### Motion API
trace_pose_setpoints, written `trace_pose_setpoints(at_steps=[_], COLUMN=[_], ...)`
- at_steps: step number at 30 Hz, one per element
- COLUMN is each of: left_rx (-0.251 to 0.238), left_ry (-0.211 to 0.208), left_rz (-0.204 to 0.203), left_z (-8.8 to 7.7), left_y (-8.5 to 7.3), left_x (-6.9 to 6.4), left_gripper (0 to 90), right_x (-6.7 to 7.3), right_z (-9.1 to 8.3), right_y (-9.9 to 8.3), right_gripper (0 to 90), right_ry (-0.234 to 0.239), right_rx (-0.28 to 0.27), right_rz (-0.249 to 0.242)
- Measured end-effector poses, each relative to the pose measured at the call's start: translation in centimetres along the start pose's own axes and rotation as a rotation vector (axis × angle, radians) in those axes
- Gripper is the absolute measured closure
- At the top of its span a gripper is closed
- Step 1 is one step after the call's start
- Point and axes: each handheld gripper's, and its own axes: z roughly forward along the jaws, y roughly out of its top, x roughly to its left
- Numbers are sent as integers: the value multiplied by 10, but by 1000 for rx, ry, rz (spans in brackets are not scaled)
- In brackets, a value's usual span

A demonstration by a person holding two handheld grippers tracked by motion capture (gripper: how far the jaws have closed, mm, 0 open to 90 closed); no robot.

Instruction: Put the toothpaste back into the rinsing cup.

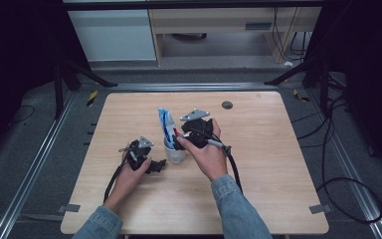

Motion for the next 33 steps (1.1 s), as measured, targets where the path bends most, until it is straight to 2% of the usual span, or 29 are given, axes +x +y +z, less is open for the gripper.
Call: trace_pose_setpoints(at_steps=[7, 9, 16, 23, 30, 33], left_rx=[3, 3, 2, 2, 7, 7], left_ry=[-1, -1, -2, -2, -2, -2], left_rz=[4, 4, 4, 3, 4, 4], left_z=[0, 0, -2, -2, -3, -3], left_y=[0, 0, -1, -2, -2, -2], left_x=[0, 0, 0, 0, 0, 0], left_gripper=[0, 0, 0, 0, 0, 0], right_x=[-9, -11, -26, -42, -66, -76], right_z=[-8, -11, -22, -41, -55, -59], right_y=[-6, -8, -15, -29, -49, -60], right_gripper=[107, 113, 121, 132, 184, 197], right_ry=[-10, -29, -53, -86, -126, -130], right_rx=[2, 7, -2, 1, 23, 33], right_rz=[-34, -51, -36, -11, -1, 22])
